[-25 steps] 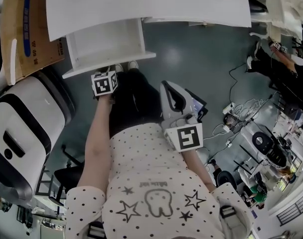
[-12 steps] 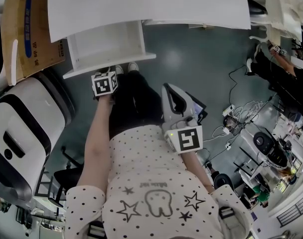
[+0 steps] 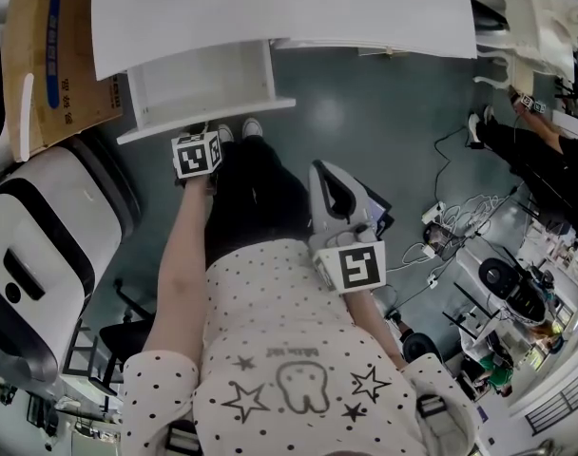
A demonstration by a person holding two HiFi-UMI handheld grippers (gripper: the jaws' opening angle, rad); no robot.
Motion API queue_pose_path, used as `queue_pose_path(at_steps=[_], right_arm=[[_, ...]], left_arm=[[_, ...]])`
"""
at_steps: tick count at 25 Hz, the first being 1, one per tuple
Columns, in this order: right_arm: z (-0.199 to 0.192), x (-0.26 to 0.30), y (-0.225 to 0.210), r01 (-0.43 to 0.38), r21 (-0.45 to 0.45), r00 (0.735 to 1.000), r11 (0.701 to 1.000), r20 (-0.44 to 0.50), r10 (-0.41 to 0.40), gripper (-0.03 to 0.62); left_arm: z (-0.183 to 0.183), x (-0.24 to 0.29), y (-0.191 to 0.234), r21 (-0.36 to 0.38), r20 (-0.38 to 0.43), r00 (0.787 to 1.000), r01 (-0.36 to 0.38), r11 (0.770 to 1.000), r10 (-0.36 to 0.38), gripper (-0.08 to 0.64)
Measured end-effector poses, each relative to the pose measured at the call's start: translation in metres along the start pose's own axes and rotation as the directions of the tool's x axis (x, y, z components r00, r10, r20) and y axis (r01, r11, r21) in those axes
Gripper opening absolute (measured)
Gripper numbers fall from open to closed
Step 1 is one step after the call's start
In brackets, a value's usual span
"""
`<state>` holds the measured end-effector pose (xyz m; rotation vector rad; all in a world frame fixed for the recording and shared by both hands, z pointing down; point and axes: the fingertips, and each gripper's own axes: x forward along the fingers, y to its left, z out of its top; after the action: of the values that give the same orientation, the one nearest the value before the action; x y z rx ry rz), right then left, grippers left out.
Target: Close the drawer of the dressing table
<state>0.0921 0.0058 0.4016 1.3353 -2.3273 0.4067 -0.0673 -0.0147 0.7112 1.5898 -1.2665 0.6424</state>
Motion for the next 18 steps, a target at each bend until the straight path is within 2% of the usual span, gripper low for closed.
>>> queue_pose_path(at_steps=[18], right_arm=[[-0.0021,-0.0007,-0.0087,0.007,0.004,1.0,1.0,-0.007,-0.007,0.003]], left_arm=[[0.006,0.0032,0.0011,0.008,-0.007,1.0,-0.001,1.0,0.001,0.089]])
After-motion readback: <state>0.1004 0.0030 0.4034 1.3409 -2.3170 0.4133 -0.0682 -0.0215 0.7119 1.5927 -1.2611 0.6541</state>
